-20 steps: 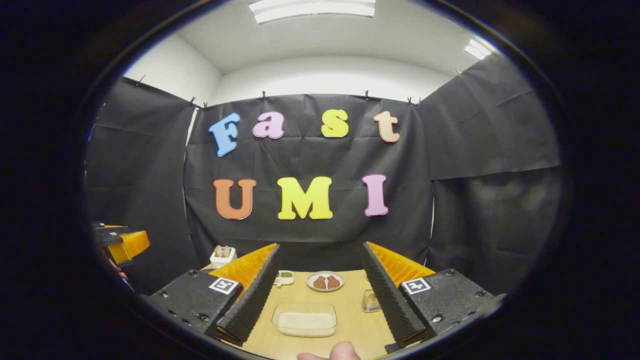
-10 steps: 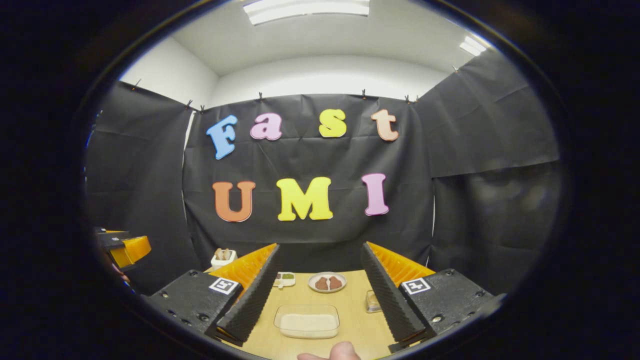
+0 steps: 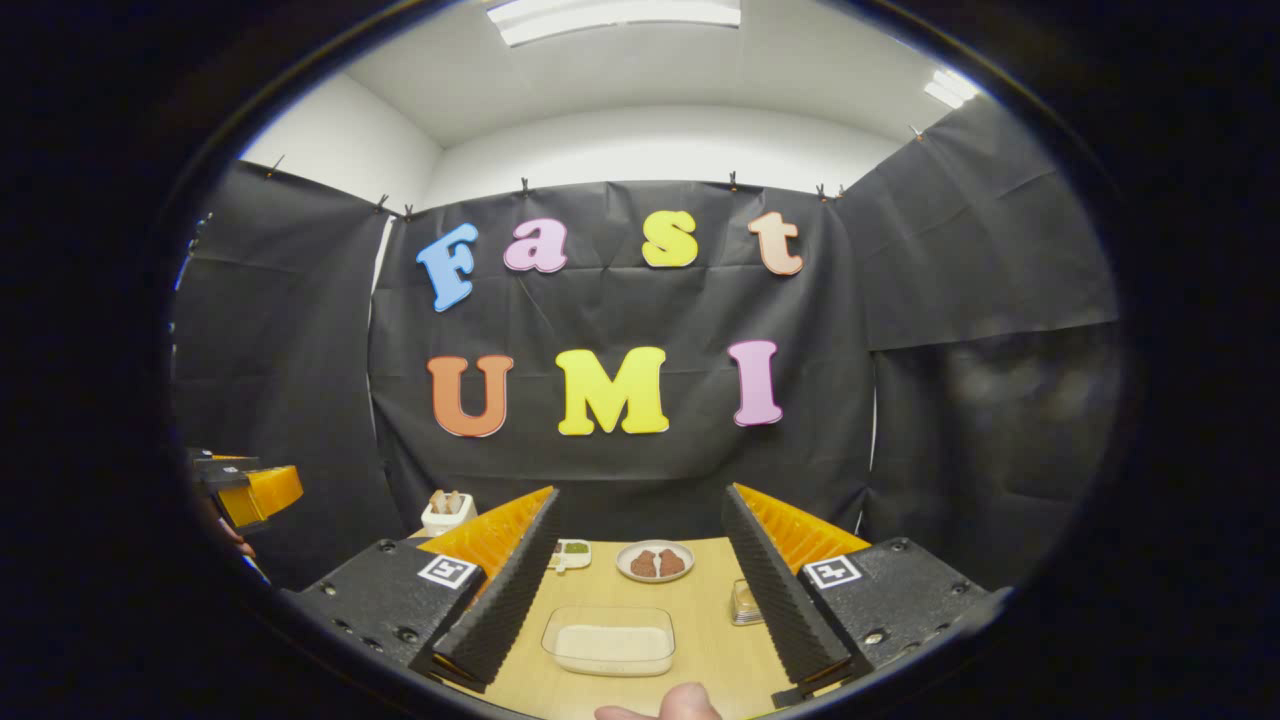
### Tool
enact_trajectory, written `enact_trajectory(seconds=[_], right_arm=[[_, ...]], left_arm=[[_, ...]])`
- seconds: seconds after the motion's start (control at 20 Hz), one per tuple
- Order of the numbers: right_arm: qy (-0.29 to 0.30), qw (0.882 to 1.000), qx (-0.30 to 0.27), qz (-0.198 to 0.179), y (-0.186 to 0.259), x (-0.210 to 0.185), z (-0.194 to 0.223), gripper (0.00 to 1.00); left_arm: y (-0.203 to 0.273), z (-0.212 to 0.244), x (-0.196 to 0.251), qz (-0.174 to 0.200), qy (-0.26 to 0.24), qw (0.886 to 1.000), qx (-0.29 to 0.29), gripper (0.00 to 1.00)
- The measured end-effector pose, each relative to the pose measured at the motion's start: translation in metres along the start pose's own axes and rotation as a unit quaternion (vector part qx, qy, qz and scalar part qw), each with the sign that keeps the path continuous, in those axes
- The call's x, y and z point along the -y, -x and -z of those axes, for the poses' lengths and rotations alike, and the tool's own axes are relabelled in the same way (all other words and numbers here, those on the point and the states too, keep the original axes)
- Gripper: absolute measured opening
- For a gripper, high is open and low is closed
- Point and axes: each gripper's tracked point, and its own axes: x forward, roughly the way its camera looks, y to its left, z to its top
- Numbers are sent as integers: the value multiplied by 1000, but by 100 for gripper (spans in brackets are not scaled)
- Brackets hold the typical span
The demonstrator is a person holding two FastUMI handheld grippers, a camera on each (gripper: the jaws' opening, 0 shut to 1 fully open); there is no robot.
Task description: Close the left gripper, press the button to open the rice cooker; take a wooden spoon from the chopstick holder with the right hand, scoop a spoonful of rice and pour it into the rice cooker, then put the wooden spoon back into the chopstick holder.
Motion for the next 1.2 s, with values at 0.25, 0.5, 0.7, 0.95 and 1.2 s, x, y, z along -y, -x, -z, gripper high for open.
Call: enact_trajectory(seconds=[0.25, 0.5, 0.7, 0.95, 1.2], right_arm=[[-5, 1000, -19, -6, -20, 8, 14, 100], [-11, 999, -27, -17, -48, 20, 24, 100], [-14, 998, -48, -26, -71, 34, 43, 100], [-22, 997, -74, -21, -97, 59, 65, 100], [-33, 995, -88, -14, -114, 76, 77, 100]], left_arm=[[-17, 18, 6, -9, 9, 999, -41, 94], [-41, 40, 12, -16, -7, 996, -90, 94], [-69, 74, 13, -6, -5, 987, -158, 95], [-109, 117, 9, 8, -12, 970, -245, 88], [-141, 167, -2, 18, 20, 944, -328, 57]])
